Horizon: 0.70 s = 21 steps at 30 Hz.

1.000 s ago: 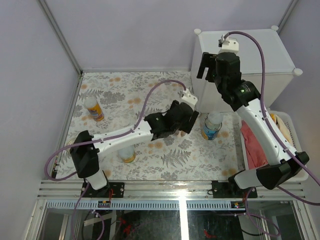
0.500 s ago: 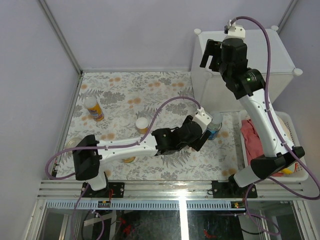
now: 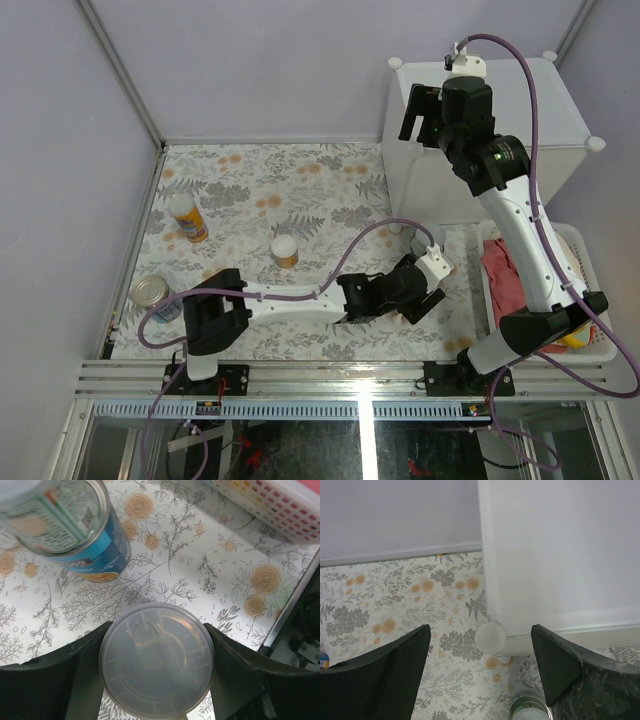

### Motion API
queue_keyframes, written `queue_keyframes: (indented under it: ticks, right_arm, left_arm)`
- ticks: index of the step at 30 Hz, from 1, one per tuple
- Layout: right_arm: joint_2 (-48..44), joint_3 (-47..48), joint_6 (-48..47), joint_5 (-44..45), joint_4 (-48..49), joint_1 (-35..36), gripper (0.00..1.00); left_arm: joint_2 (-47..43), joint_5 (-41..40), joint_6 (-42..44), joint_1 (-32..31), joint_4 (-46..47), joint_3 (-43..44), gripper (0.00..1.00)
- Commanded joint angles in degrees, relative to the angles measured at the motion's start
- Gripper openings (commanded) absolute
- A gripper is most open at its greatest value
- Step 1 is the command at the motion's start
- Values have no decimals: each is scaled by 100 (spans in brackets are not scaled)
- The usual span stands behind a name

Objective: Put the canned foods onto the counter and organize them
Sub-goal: Place the canned food at the center of the board.

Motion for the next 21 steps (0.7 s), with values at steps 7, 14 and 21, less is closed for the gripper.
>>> queue_keyframes:
  ticks: [7, 14, 21]
  right_arm:
    - [-285, -43, -68, -166, 56, -52, 89]
    - [-310, -203, -124, -250, 164, -51, 89]
    - [-287, -266, -150, -293, 267, -63, 89]
  left_arm:
    - [403, -25, 401, -125, 1564, 846, 0]
    - [632, -33, 464, -126, 1726, 963, 0]
    - [882, -183, 648, -118, 1750, 1050, 0]
